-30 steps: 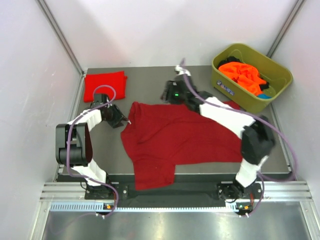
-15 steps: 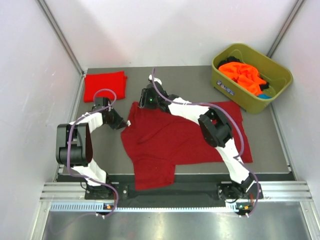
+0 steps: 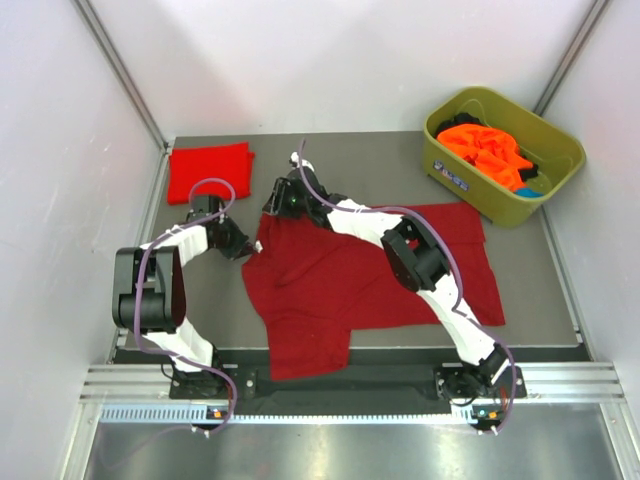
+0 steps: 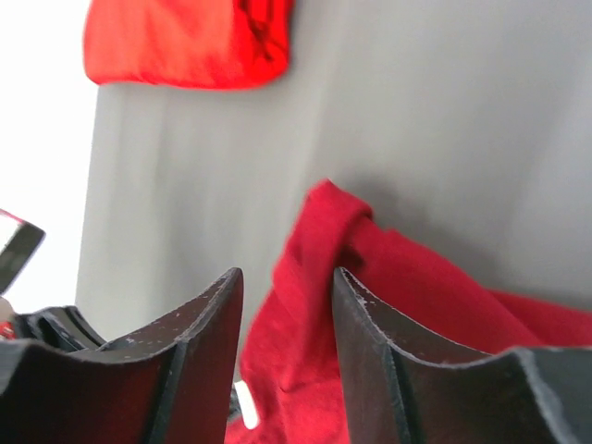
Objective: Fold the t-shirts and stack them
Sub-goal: Fold the tshirt
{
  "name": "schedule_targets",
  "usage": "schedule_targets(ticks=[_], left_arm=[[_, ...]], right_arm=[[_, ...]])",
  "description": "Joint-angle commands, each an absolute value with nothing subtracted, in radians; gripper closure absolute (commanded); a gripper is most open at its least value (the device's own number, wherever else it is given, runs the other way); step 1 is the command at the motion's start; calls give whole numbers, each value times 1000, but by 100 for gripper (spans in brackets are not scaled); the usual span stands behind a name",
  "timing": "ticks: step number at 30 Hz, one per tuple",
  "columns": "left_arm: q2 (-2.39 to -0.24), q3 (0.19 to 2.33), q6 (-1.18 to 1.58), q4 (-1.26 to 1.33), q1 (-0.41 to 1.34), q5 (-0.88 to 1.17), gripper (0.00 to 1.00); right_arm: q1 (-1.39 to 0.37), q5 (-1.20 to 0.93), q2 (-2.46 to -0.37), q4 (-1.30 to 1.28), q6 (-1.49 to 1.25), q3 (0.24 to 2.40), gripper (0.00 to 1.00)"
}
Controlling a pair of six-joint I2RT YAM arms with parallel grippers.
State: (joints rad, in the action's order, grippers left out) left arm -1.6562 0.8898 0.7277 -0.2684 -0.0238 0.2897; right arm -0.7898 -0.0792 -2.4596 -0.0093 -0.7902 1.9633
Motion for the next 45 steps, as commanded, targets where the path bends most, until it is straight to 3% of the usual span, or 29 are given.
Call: schedule_targets(ticks=[1,3,10,11,17,18,20,23,24,28,33,45], left_arm=[[-1646,890,736,-230,-17,279,97],[-1634,890,742,-229,-12,273,98],[-1620,890,755,-233,-3,253,100],[-1617,888,756,-233,-3,247,100],[-1588,890,755,-265,-5,245,99],[-1579,887,762,-267,23,267,95],[-1563,890,765,-271,28,275,74],[-1511,922,735,-317,28,194,54],[-1488,943,704,-324,28,166,52],[-1497,1005,641,-311,26,101,50],[-1604,1091,591,-331,26,201,53],[-1673,1045,548,-291,38,380,55]], right_arm=[[-811,-91,-2488,31,-799,2051,57],[-810,-72,-2485,20,-784,2056,59],[-804,-6,-2448,-61,-684,2056,98],[-801,-6,-2444,-75,-674,2056,100],[-795,98,-2356,-184,-499,2031,100],[-795,116,-2346,-204,-488,2022,100],[-793,130,-2316,-221,-473,1993,100],[-788,140,-2278,-227,-471,1927,100],[-781,127,-2269,-219,-474,1905,100],[-772,124,-2226,-206,-451,1826,100],[-738,111,-2163,-193,-436,1726,100],[-718,78,-2106,-160,-425,1644,100]])
